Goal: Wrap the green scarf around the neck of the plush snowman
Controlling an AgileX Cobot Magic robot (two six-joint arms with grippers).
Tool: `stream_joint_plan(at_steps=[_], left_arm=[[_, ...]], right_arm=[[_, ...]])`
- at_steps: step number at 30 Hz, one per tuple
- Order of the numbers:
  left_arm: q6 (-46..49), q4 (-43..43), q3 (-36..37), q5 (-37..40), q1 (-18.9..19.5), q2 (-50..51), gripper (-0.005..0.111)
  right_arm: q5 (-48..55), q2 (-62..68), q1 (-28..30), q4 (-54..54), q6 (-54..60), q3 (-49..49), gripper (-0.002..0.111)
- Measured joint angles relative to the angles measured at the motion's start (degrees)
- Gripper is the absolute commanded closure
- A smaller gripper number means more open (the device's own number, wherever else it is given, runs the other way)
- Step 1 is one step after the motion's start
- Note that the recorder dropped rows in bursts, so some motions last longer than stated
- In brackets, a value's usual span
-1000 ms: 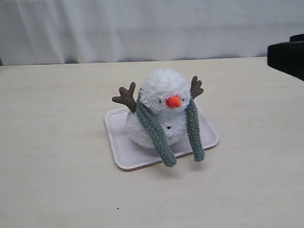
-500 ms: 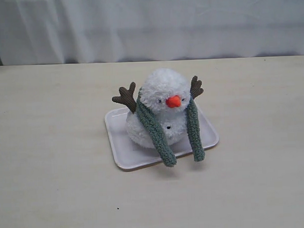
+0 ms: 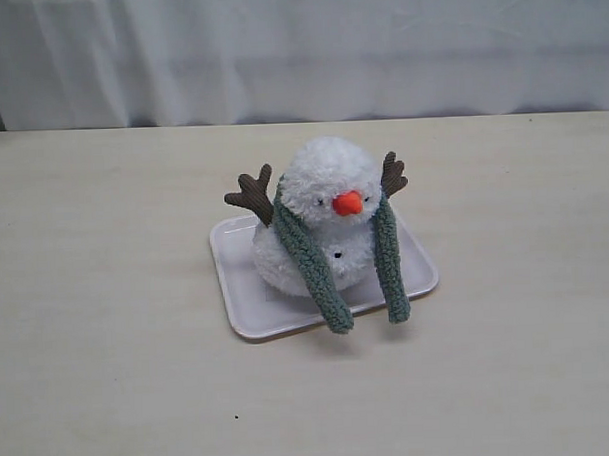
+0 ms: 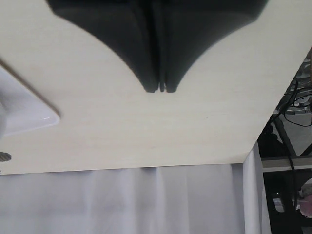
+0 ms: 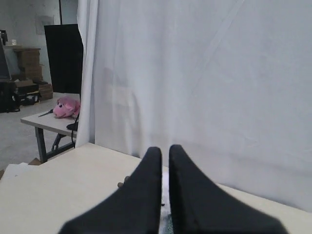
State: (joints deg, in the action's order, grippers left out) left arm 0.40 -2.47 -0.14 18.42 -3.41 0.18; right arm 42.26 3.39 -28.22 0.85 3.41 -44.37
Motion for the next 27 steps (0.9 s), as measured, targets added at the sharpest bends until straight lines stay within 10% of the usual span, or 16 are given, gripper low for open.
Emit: stream_joint_plan(at_steps=[27], left_arm=[[-0.4, 0.0, 0.0, 0.0, 0.0, 0.0, 0.107]], right_arm=[[5.3, -3.2, 0.0, -1.9, 0.4, 0.0, 0.104]])
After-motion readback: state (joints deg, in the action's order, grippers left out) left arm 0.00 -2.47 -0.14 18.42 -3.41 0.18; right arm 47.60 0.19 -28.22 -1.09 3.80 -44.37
